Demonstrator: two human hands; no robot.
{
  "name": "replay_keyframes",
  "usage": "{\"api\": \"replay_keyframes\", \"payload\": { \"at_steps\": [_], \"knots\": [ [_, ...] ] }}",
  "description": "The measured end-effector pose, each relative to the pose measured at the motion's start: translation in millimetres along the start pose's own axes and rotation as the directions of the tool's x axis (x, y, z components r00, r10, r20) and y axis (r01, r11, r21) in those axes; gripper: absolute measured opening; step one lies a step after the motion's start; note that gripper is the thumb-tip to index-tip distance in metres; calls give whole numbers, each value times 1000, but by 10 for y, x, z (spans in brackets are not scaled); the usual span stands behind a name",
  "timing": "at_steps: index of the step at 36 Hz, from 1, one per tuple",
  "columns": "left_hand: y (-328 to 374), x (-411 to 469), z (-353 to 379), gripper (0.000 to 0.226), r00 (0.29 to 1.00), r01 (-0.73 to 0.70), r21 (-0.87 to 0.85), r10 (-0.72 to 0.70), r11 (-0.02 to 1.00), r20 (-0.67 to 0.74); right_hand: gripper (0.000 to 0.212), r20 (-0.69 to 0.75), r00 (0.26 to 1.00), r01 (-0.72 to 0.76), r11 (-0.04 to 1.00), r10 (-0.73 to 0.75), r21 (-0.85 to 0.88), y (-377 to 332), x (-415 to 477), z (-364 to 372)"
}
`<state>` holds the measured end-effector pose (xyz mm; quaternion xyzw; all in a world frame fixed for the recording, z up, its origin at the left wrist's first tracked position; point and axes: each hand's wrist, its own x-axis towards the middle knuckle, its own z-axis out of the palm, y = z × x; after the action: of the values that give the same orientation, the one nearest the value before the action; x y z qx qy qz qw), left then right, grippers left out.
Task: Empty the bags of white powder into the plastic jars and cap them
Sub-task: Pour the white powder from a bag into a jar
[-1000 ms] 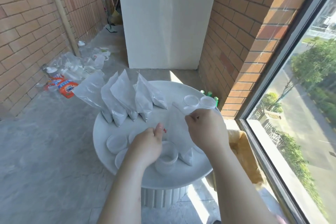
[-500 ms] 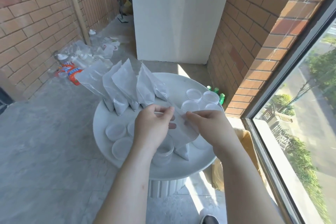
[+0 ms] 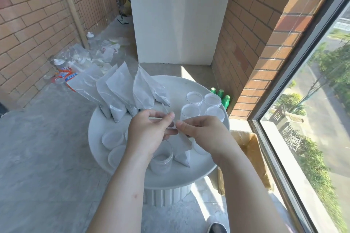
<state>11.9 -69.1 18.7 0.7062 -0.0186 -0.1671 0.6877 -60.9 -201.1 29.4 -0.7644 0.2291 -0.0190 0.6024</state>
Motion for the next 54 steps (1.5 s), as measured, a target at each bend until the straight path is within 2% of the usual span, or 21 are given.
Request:
{"api": "replay_keyframes", "payload": {
  "at_steps": [11,15,21,27,32,35,37,46,54],
  "knots": [
    [-30,7,-24,19,1000,-4,-15,5,1000,10,23,8,998,-55,997,55,57,-16,-16,3],
    [-37,2,-36,18,1000,-12,-19,12,1000,6,20,-23,998,-53,998,53,19,6,9,26],
    [-42,3,-33,17,1000,-17,-2,17,1000,-3,12,-33,999,4,1000,-4,-12,42,28,58],
    [-26,0,-32,16,1000,-18,23,18,1000,-24,12,-60,997,41,993,-48,-113,68,50,81],
    [-47,20,-17,22,998,-51,110,56,993,-40,17,-8,995,98,987,-100,-127,50,23,77],
    [-57,35,-23,25,998,-46,129,52,991,-45,12,13,993,115,982,-115,-149,45,17,81],
    [-60,37,-19,26,998,-38,125,43,991,-36,8,-23,992,117,974,-123,-194,56,30,84],
    [-108,53,24,29,995,-88,174,96,981,-37,22,-89,964,192,887,-251,-419,80,69,142],
    [-143,41,91,36,988,-82,140,99,987,-120,19,-217,962,96,948,-167,-302,99,117,210]
  ]
}}
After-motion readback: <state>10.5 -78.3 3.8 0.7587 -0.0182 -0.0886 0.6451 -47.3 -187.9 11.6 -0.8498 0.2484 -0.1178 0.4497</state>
